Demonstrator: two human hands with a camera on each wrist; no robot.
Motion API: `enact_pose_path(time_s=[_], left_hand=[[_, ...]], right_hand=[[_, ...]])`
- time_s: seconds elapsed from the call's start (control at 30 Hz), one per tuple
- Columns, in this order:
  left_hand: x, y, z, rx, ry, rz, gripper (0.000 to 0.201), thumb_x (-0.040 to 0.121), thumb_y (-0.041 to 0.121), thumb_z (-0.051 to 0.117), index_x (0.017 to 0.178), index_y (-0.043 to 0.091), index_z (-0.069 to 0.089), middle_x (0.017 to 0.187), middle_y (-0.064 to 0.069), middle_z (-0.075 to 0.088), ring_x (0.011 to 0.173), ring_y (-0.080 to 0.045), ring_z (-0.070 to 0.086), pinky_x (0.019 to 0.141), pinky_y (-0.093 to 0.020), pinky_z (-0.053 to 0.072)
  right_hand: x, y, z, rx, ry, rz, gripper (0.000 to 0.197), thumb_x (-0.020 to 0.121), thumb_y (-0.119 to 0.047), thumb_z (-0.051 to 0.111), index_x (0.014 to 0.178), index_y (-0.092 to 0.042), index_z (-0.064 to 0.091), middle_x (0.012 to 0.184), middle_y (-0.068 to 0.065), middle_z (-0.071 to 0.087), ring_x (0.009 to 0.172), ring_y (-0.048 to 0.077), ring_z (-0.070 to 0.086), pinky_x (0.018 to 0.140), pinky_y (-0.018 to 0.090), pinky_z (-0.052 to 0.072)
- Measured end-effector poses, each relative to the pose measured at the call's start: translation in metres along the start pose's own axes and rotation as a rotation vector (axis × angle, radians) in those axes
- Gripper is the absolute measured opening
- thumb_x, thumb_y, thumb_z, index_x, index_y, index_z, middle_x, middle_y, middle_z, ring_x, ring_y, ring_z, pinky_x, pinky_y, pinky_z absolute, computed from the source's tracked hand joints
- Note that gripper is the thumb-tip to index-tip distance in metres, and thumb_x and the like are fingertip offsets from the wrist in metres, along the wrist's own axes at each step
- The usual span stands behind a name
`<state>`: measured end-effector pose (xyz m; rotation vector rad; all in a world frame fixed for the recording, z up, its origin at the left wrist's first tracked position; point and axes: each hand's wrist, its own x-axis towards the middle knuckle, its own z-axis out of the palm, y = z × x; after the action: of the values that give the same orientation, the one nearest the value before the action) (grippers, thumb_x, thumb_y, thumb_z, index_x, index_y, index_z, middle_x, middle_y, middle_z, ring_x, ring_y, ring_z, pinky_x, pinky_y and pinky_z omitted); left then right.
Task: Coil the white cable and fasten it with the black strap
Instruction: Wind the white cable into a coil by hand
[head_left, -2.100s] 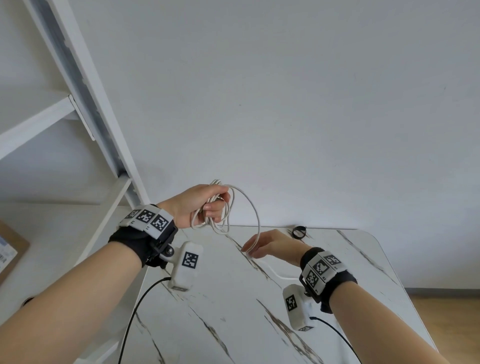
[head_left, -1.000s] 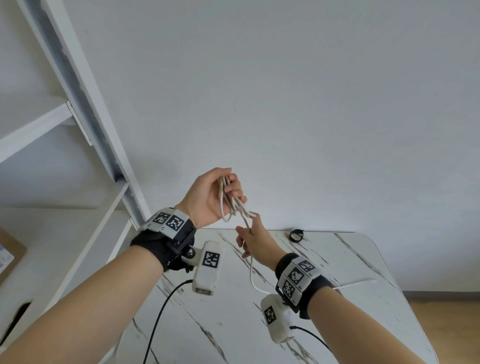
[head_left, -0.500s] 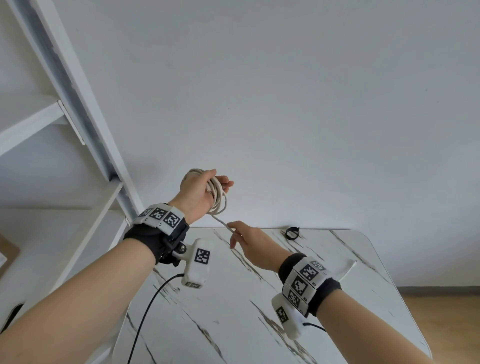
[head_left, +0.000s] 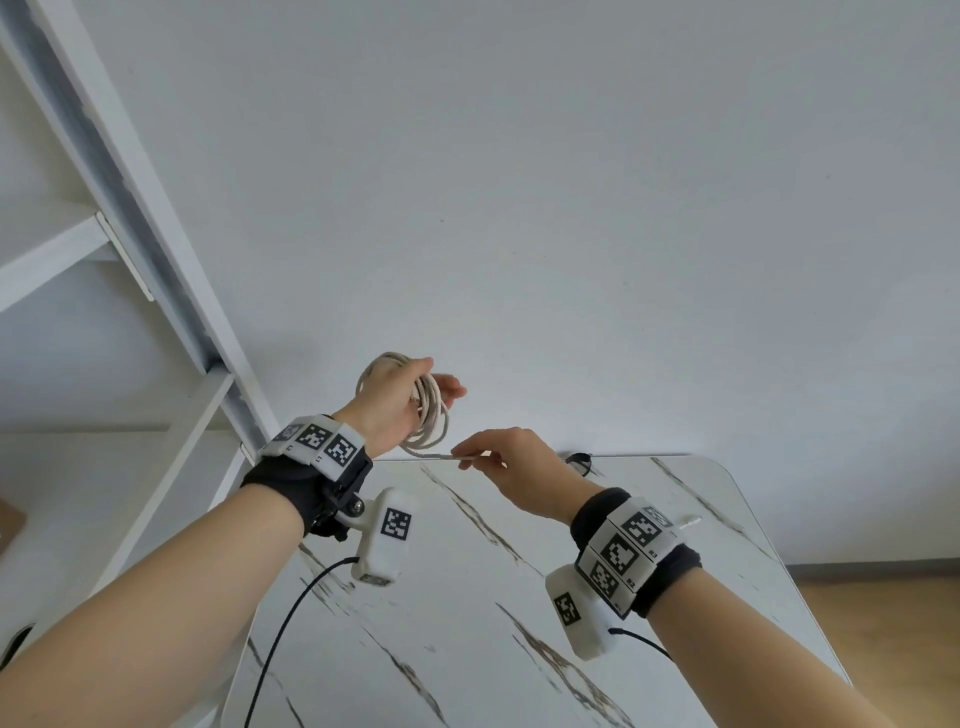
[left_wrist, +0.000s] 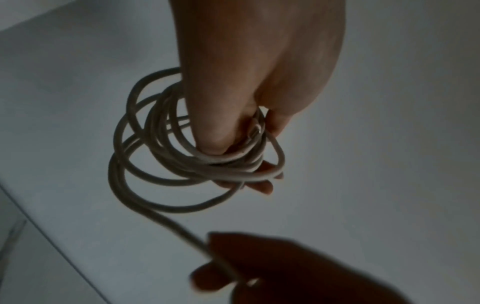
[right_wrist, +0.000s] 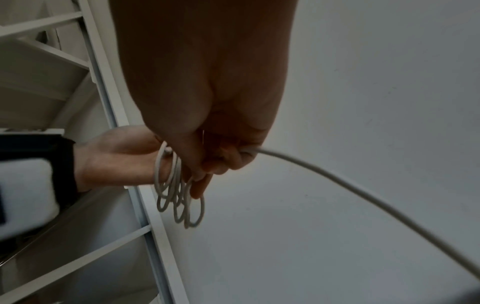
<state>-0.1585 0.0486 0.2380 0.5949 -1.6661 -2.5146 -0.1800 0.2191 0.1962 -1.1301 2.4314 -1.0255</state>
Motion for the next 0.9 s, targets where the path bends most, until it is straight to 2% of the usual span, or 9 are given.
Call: enact_pose_path(time_s=[0.07, 0.13, 0.2, 0.33, 0.43, 0.53, 0.67, 0.77, 0.9], left_hand=[[-0.003, -0.009, -0.003, 0.258, -0.062, -0.04, 0.033, 0.099, 0.013, 0.04, 0.076, -0.002, 0.059, 0.073, -0.012, 0.068, 0.08, -0.028, 0.063, 0.079, -0.036, 0.047], [-0.005, -0.016, -0.008, 0.364, -0.082, -0.07, 0.034, 0.099, 0.016, 0.041, 0.079, -0.002, 0.062, 0.078, -0.012, 0.067, 0.082, -0.026, 0.064, 0.08, -0.035, 0.048], [-0.005, -0.019, -0.01, 0.219, -0.061, -0.109, 0.035, 0.099, 0.018, 0.041, 0.08, -0.002, 0.062, 0.079, -0.013, 0.067, 0.079, -0.022, 0.066, 0.08, -0.032, 0.049], [-0.003, -0.014, -0.009, -0.234, 0.038, -0.085, 0.022, 0.099, 0.015, 0.041, 0.082, 0.004, 0.049, 0.082, -0.014, 0.064, 0.09, -0.029, 0.065, 0.083, -0.035, 0.049], [-0.002, -0.01, -0.008, -0.324, 0.066, -0.074, 0.018, 0.099, 0.016, 0.042, 0.083, 0.008, 0.042, 0.085, -0.016, 0.062, 0.091, -0.032, 0.066, 0.09, -0.041, 0.049], [-0.005, -0.013, -0.006, -0.158, 0.034, -0.1, 0.02, 0.099, 0.017, 0.042, 0.083, 0.007, 0.043, 0.087, -0.018, 0.061, 0.086, -0.032, 0.067, 0.091, -0.044, 0.049], [-0.012, -0.019, -0.004, 0.079, -0.056, -0.192, 0.028, 0.1, 0.019, 0.041, 0.077, 0.003, 0.046, 0.08, -0.02, 0.063, 0.066, -0.03, 0.066, 0.073, -0.041, 0.051], [-0.015, -0.022, -0.001, 0.207, -0.108, -0.257, 0.028, 0.099, 0.017, 0.042, 0.078, 0.0, 0.048, 0.071, -0.02, 0.065, 0.061, -0.03, 0.061, 0.069, -0.04, 0.051], [-0.019, -0.026, -0.008, 0.319, -0.193, -0.371, 0.022, 0.098, 0.018, 0.045, 0.086, 0.0, 0.049, 0.07, -0.019, 0.064, 0.057, -0.029, 0.063, 0.067, -0.038, 0.053]], right_hand=[[0.001, -0.002, -0.004, 0.02, 0.029, -0.015, 0.027, 0.09, -0.002, 0.048, 0.111, -0.011, 0.061, 0.1, 0.001, 0.072, 0.068, -0.006, 0.051, 0.065, 0.001, 0.036], [0.003, -0.004, -0.009, 0.048, 0.036, -0.024, 0.029, 0.086, 0.002, 0.046, 0.108, -0.01, 0.059, 0.098, 0.002, 0.072, 0.072, -0.002, 0.055, 0.066, 0.002, 0.037], [0.004, -0.005, -0.014, 0.039, -0.001, -0.024, 0.026, 0.087, 0.002, 0.046, 0.103, -0.01, 0.062, 0.098, 0.003, 0.072, 0.08, 0.006, 0.059, 0.069, 0.003, 0.039], [0.003, -0.007, -0.013, -0.011, -0.116, -0.04, 0.021, 0.091, -0.006, 0.052, 0.104, -0.012, 0.068, 0.1, 0.002, 0.074, 0.076, -0.001, 0.057, 0.068, 0.0, 0.037], [0.003, -0.009, -0.006, -0.018, -0.112, -0.052, 0.022, 0.091, -0.006, 0.054, 0.105, -0.012, 0.069, 0.104, 0.003, 0.071, 0.078, 0.003, 0.055, 0.068, -0.002, 0.035], [0.004, -0.011, -0.006, -0.019, -0.027, -0.064, 0.018, 0.088, -0.006, 0.057, 0.101, -0.011, 0.069, 0.096, 0.003, 0.067, 0.074, 0.008, 0.051, 0.065, 0.003, 0.035], [0.006, -0.014, -0.014, 0.036, 0.057, -0.023, 0.011, 0.08, -0.011, 0.069, 0.084, -0.009, 0.059, 0.069, -0.016, 0.056, 0.057, -0.008, 0.051, 0.055, 0.006, 0.036], [0.006, -0.015, -0.02, 0.029, 0.043, 0.005, 0.019, 0.076, -0.017, 0.074, 0.086, -0.012, 0.057, 0.067, -0.015, 0.054, 0.055, 0.0, 0.049, 0.051, 0.01, 0.038], [0.004, -0.017, -0.031, 0.057, -0.007, 0.013, 0.016, 0.079, -0.009, 0.068, 0.089, -0.017, 0.06, 0.074, -0.016, 0.057, 0.061, 0.006, 0.051, 0.055, 0.014, 0.042]])
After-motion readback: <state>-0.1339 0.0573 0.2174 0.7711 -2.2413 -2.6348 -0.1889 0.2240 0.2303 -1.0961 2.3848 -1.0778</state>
